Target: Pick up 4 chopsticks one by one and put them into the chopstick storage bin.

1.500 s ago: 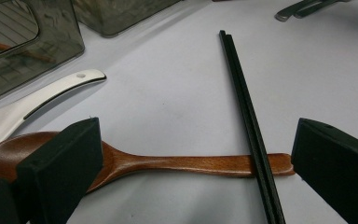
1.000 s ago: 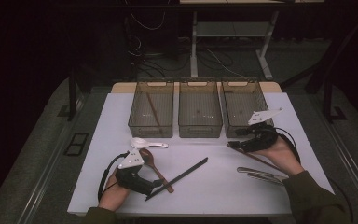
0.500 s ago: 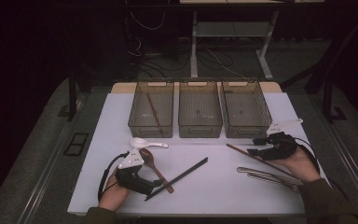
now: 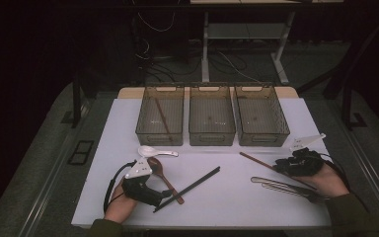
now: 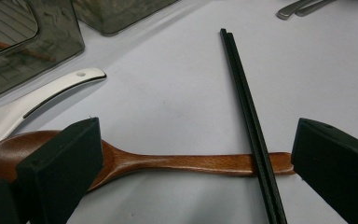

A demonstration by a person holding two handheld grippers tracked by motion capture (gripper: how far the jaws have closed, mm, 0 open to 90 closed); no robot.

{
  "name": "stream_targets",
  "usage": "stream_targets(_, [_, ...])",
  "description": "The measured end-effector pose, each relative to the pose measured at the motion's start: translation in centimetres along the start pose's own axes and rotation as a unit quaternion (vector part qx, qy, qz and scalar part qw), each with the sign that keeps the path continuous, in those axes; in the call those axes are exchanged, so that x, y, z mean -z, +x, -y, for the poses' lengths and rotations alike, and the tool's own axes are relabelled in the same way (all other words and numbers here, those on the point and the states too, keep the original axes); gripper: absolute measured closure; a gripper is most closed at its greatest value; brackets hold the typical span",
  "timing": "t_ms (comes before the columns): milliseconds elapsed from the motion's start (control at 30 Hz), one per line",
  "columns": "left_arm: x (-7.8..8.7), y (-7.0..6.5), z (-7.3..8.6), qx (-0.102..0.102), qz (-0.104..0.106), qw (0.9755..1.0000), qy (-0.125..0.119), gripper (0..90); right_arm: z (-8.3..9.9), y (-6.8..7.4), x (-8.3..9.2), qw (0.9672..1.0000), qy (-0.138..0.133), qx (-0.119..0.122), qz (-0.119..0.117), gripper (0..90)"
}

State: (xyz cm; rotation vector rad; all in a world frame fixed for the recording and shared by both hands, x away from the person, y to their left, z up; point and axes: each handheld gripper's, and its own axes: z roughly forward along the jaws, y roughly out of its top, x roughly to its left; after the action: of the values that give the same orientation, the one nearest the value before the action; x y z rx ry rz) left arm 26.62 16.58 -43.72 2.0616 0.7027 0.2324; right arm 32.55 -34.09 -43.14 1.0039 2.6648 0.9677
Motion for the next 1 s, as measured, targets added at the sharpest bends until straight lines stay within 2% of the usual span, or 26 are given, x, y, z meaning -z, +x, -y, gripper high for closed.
stream_targets(233, [0.0, 0.0, 0.0, -0.002, 0.001, 1.0000, 0.001, 1.2, 0.1, -0.3, -0.8, 0.9998, 0.011, 0.006, -0.014, 77.5])
stream_targets(600, [-0.1, 0.0, 0.0, -0.002, 0.001, 1.0000, 0.002, 1.2, 0.2, -0.3, -1.1, 0.9995, 0.013, 0.028, -0.012, 83.0])
stream_targets(833, [-0.1, 0.0, 0.0, -0.002, 0.002, 1.0000, 0.002, 1.2, 0.1, -0.3, -1.1, 0.9993, 0.015, 0.030, -0.018, 84.6])
stream_targets(1000, [-0.1, 0.0, 0.0, -0.002, 0.002, 1.0000, 0.002, 1.2, 0.0, -0.5, -1.0, 0.9992, 0.010, 0.020, -0.032, 84.7])
